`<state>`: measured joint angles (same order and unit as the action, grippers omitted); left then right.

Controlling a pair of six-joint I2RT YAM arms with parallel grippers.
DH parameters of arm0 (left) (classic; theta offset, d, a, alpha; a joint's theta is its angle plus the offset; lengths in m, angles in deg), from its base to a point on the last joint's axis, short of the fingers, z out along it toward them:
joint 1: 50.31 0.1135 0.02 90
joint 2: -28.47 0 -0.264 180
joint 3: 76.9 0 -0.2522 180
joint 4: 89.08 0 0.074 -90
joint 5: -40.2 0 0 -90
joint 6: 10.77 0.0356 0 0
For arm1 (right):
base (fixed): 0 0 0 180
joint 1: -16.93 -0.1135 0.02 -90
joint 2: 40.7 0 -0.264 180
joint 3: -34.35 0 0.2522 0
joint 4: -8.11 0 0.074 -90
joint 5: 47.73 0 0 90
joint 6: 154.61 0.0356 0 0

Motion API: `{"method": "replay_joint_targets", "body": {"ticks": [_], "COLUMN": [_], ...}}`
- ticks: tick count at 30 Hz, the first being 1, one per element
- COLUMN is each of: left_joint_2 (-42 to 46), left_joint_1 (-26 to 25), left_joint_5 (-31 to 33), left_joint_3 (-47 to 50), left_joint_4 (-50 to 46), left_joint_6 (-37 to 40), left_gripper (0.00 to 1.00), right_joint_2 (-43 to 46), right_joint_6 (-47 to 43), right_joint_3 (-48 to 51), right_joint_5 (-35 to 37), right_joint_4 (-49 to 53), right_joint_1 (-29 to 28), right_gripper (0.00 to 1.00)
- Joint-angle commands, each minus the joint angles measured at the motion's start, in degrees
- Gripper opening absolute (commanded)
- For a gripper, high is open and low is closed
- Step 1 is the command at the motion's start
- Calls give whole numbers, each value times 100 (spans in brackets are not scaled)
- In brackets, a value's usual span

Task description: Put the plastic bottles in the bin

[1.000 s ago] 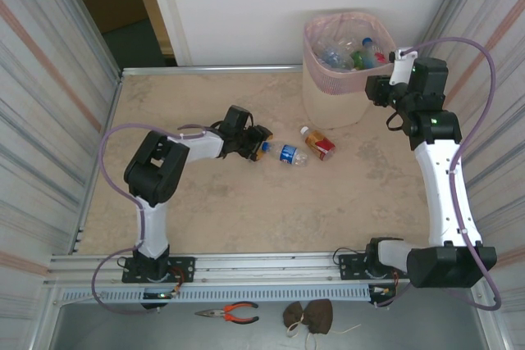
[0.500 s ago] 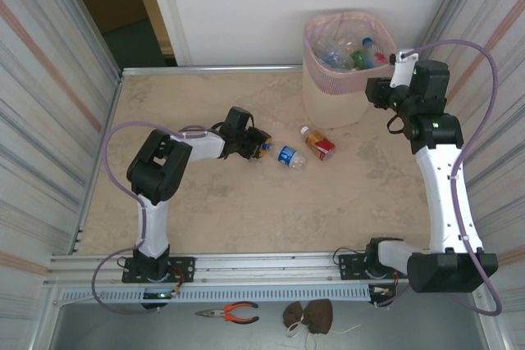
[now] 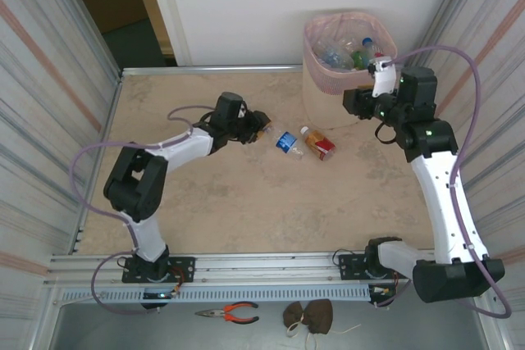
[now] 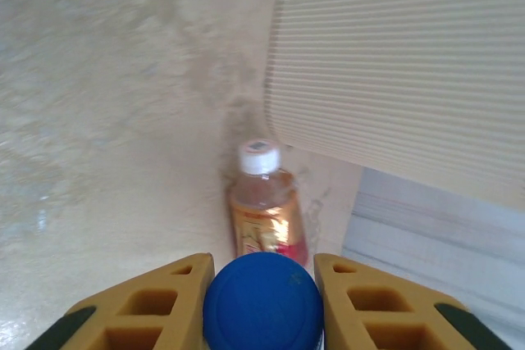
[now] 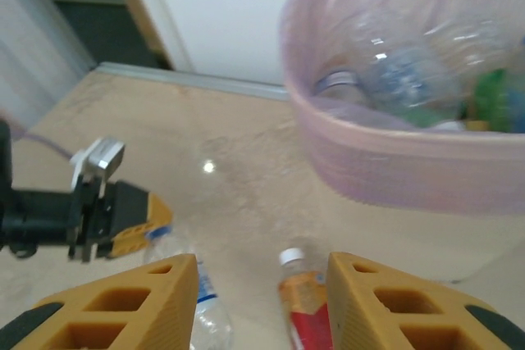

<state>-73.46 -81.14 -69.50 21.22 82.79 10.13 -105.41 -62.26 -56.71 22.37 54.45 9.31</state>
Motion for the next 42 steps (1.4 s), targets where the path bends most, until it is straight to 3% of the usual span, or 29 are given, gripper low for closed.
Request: {"method": "replay_joint_targets", "body": {"ticks": [1,10,18,24,29,35,42], "left_joint_2": [505,1317,1590,1743,1852,1954,2097], "left_joint_1": [33,54,8,-163,-269,-321,-325], "left_joint_5": [-104,-1184,-2111,-2326,-2396,-2324,-2102], "left_joint_3": [-87,30,-574,-907,-953,-966,-914], "left_joint_4": [-52,811,397,38,52,-62,-172], "left_joint_6": [1059,2434,3410,4114,4334,4561,4677], "left_gripper": [21,21,21,26,27,28,43], "right_joint_2": [120,160,69,-173,-394,-488,-441], "right_joint_6": [-167,-1,-9,-98,118,312,447], "right_joint_3": [118,705,980,1001,936,903,942], "right_joint_5": [-522,-978,-915,-738,-773,-663,-460], "right_joint_4": [-59,-720,-1158,-1371,-1541,-1647,-1698], "right_joint_1": [-276,-1103,-1606,-2036,-2186,-2323,-2358], "right_gripper": [46,55,76,82,80,67,56]}}
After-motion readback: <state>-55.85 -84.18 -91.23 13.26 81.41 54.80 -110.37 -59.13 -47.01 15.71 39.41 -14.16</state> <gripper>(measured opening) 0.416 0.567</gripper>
